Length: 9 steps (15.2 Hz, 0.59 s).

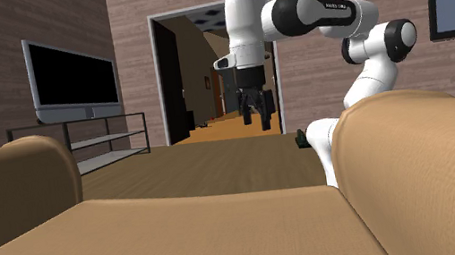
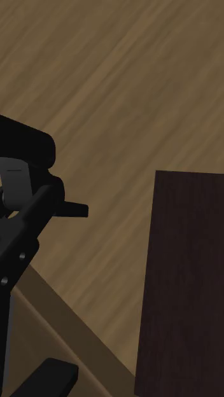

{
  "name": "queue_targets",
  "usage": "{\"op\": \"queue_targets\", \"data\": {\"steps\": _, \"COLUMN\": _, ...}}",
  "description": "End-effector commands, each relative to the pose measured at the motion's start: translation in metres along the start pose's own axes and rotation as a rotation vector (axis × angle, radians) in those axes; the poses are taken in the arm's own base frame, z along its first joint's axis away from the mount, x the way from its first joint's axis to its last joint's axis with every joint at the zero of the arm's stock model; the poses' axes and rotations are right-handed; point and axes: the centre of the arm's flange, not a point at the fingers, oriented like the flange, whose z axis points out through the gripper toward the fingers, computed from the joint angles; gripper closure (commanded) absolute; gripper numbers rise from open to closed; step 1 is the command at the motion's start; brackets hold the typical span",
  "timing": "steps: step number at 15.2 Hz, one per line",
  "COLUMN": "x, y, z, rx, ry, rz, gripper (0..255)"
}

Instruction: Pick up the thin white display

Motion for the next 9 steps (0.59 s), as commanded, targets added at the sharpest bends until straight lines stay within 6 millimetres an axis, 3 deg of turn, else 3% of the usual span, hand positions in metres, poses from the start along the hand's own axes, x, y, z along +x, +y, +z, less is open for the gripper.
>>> {"op": "queue_targets", "data": {"steps": 1, "x": 0.000, "y": 0.000, "z": 0.000, "rx": 0.000, "ry": 0.000, "rz": 0.000, "gripper": 0}}
{"op": "queue_targets", "data": {"steps": 9, "x": 0.039, "y": -0.093, "z": 0.000, "rx": 0.028, "ry": 0.009, "rz": 0.112, "gripper": 0}}
